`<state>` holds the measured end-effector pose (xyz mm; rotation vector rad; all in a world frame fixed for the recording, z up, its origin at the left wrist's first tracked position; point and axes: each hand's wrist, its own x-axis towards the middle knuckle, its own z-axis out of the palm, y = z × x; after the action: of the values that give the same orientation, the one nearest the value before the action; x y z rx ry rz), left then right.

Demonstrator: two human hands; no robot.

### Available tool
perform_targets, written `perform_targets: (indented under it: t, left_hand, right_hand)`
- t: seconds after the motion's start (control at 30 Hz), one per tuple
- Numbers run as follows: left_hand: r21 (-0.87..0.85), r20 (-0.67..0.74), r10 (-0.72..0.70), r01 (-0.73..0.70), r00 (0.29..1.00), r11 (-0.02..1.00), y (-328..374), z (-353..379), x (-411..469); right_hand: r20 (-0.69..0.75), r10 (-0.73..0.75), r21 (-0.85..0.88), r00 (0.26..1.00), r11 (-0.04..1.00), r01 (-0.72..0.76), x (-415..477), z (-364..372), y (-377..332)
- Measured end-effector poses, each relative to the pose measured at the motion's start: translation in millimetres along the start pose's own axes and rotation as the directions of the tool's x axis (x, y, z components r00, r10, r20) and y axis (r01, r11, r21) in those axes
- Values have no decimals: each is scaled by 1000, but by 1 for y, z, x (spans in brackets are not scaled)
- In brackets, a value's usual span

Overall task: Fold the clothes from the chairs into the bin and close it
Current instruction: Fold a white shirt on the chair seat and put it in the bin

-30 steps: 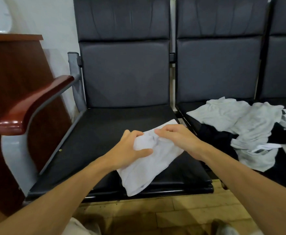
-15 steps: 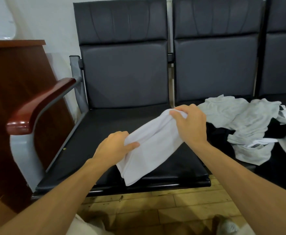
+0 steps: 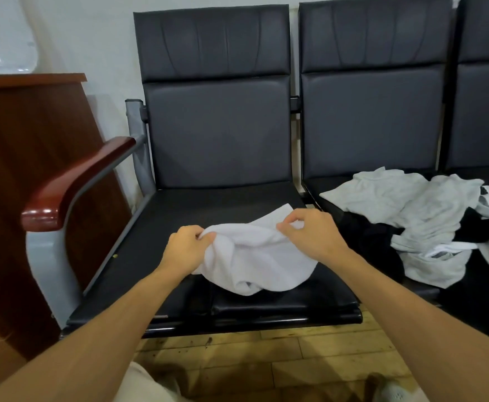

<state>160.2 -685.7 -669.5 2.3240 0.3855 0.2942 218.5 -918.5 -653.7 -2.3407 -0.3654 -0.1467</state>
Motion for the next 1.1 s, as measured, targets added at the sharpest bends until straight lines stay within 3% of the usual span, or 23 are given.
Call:
perform_targets:
  t: [0.07, 0.17, 0.27, 0.33, 0.47, 0.6, 0.67, 0.8, 0.87, 0.9, 1.0, 1.1]
  left_hand:
    - [-44, -174, 32, -40, 984, 998, 7, 0, 4]
    - [-19, -434, 153, -179, 888, 984, 26, -1, 9]
    - [-107, -476, 274, -364, 836, 925, 38, 0, 8]
    - [-113, -359, 363, -426, 860, 898, 34, 2, 4]
    - [-32, 108, 428, -427, 897, 904, 20, 1, -6]
    - [-50, 579, 376, -428, 724, 902, 15, 7, -30]
    - [-53, 675, 341, -418, 655, 907, 15, 6, -37]
    - [-120, 762, 218, -198, 609, 973, 18, -10, -42]
    - [-118, 726, 183, -142, 663, 983, 20, -17, -41]
    - [-103, 667, 153, -114, 729, 988, 21, -18, -39]
    - [-34, 311, 65, -57, 948, 998, 17, -21, -26]
    - [-11, 7, -8, 8, 1000, 1000, -1, -20, -9]
  right_hand:
    - [51, -18, -33, 999, 999, 20, 1, 2, -1]
    - [-108, -96, -66, 990, 994, 89, 4, -1, -1]
    - [-266, -204, -32, 942, 979, 203, 7, -8, -7]
    - [-212, -253, -109, 944, 966, 234, 7, -12, -7]
    - [151, -194, -452, 969, 858, 242, 1, -12, 4]
    - [281, -45, -560, 959, 804, 202, -8, -10, 11]
    - [319, -6, -566, 948, 801, 195, -11, -8, 10]
    - [279, -63, -547, 958, 810, 213, -15, 2, 5]
    - [262, -152, -426, 953, 868, 255, -16, 12, 3]
    - [281, -184, -327, 942, 904, 274, -17, 18, 1]
    - [441, -162, -103, 883, 968, 229, -21, 34, -9]
    - [609, -95, -247, 787, 921, 302, -23, 42, -8]
